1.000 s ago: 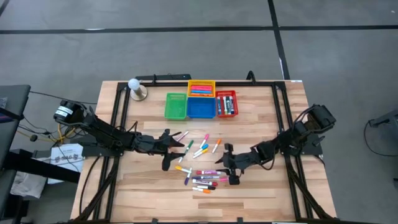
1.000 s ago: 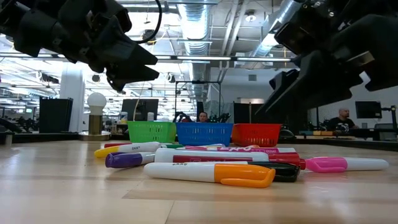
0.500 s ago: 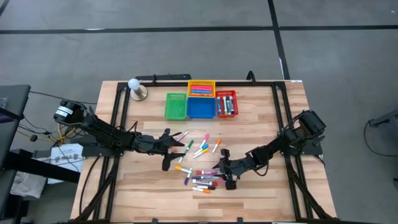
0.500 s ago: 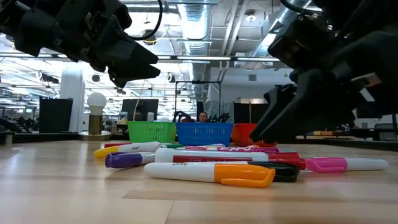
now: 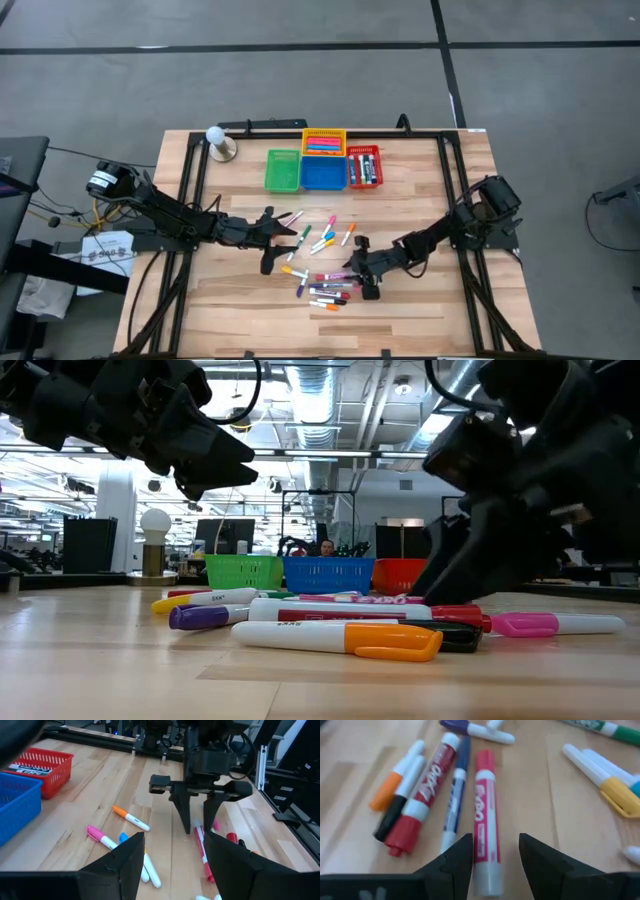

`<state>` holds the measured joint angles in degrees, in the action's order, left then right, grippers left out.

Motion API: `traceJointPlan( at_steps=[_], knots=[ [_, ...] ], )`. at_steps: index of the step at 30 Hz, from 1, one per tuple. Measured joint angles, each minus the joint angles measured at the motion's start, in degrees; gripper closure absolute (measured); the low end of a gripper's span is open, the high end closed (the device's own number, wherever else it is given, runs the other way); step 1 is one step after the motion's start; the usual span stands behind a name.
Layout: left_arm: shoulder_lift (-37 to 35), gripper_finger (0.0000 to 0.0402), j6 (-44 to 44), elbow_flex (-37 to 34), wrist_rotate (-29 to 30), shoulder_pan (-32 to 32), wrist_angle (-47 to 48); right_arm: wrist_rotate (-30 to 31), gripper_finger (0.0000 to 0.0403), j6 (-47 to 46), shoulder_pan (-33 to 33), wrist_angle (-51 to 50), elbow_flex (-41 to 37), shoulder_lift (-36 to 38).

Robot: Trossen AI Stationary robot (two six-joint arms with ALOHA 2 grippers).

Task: Pick & Place Markers
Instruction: Put the large pink marker pen into the red bin

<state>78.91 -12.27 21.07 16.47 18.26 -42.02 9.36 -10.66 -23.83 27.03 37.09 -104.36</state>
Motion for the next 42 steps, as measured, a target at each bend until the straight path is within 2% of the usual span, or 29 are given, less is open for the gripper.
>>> traceJointPlan(
  at_steps=[5, 10, 24, 33, 42],
  knots=[
    [0.0, 0.0197, 0.0, 0.0, 0.0, 0.0, 0.0, 0.6, 0.0262, 0.0, 0.0, -3.2, 0.1, 0.0],
    [0.0, 0.0197, 0.0, 0.0, 0.0, 0.0, 0.0, 4.8, 0.0276, -0.1, -0.1, -5.6, 0.2, 0.2],
    [0.0, 0.0197, 0.0, 0.0, 0.0, 0.0, 0.0, 5.8, 0.0335, 1.9, -0.1, -5.0, 0.1, 0.3],
    [0.0, 0.0197, 0.0, 0.0, 0.7, -0.1, 0.0, 7.7, 0.0323, 2.2, 0.1, -5.5, 0.1, 2.9],
    [0.0, 0.0197, 0.0, 0.0, 0.7, -0.1, 0.0, 9.3, 0.0330, 1.6, 0.0, -5.7, 0.2, 11.2]
  ],
)
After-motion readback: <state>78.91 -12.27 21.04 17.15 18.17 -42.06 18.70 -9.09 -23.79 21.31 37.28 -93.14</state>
